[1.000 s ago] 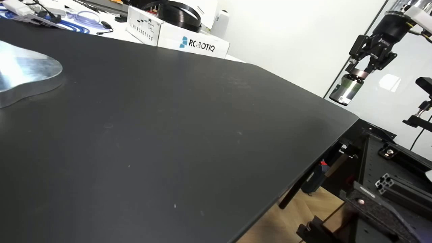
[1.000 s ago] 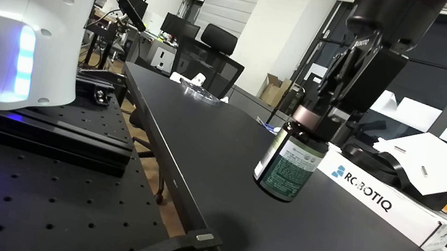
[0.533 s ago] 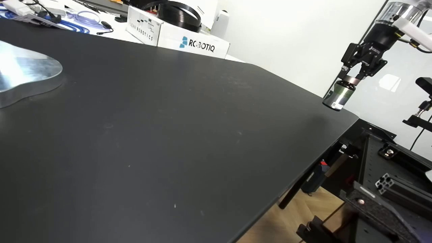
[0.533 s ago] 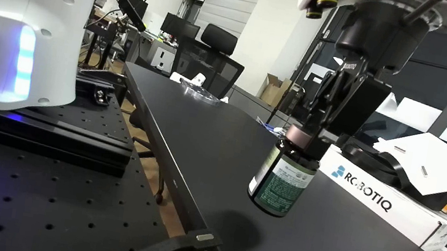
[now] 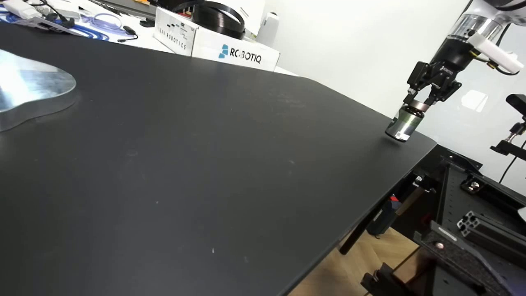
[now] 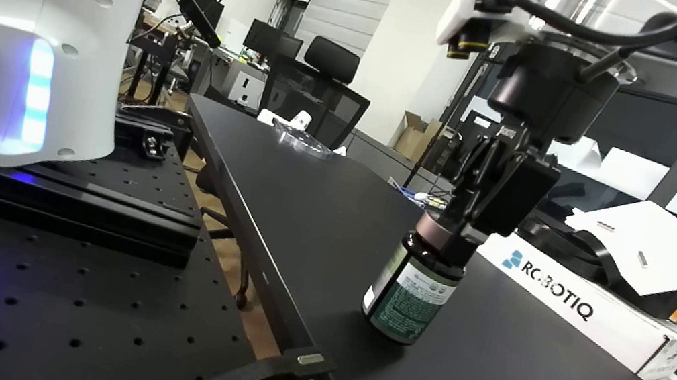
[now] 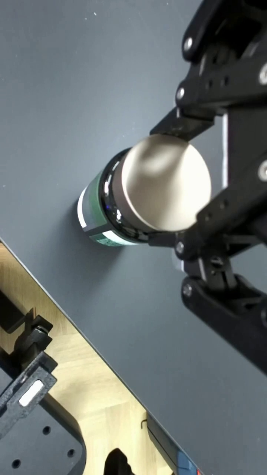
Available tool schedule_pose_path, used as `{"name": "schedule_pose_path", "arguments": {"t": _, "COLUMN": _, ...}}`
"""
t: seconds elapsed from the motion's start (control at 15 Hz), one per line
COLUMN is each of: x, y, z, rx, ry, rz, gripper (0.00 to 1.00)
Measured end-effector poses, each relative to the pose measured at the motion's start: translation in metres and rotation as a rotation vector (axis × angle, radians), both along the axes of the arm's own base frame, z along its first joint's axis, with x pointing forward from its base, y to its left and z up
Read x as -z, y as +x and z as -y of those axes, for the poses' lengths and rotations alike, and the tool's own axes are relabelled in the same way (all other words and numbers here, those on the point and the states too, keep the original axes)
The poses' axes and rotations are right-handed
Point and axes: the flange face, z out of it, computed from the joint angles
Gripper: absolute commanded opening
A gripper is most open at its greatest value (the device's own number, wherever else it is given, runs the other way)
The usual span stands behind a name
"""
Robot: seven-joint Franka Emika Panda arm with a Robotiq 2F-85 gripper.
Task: Move the bottle backward and to the left
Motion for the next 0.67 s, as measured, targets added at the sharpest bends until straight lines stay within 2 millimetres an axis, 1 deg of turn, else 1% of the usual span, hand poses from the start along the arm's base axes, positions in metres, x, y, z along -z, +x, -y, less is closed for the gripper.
{"name": "schedule_pose_path", "arguments": {"t": 0.07, "x": 0.002, "y": 0.000, "z": 0.000, "rx": -0.001, "ry": 0.001, "rz": 0.000, "gripper": 0.36}}
{"name": "schedule_pose_path", "arguments": {"t": 0.13, "x": 0.005, "y": 0.000, "z": -0.001, "rx": -0.002, "ry": 0.001, "rz": -0.002, "gripper": 0.86}}
{"name": "schedule_pose_path", "arguments": {"t": 0.2, "x": 0.007, "y": 0.001, "z": -0.001, "rx": -0.002, "ry": 0.003, "rz": -0.005, "gripper": 0.87}}
{"name": "schedule_pose_path", "arguments": {"t": 0.27, "x": 0.008, "y": 0.001, "z": -0.002, "rx": -0.003, "ry": 0.004, "rz": -0.009, "gripper": 0.93}}
{"name": "schedule_pose_path", "arguments": {"t": 0.33, "x": 0.009, "y": 0.001, "z": -0.002, "rx": -0.004, "ry": 0.005, "rz": -0.011, "gripper": 0.98}}
{"name": "schedule_pose_path", "arguments": {"t": 0.4, "x": 0.008, "y": 0.001, "z": -0.002, "rx": -0.005, "ry": 0.005, "rz": -0.011, "gripper": 1.00}}
{"name": "schedule_pose_path", "arguments": {"t": 0.53, "x": 0.003, "y": 0.003, "z": -0.001, "rx": -0.012, "ry": 0.006, "rz": -0.009, "gripper": 1.00}}
{"name": "schedule_pose_path", "arguments": {"t": 0.67, "x": -0.008, "y": 0.004, "z": 0.001, "rx": -0.017, "ry": 0.019, "rz": -0.005, "gripper": 1.00}}
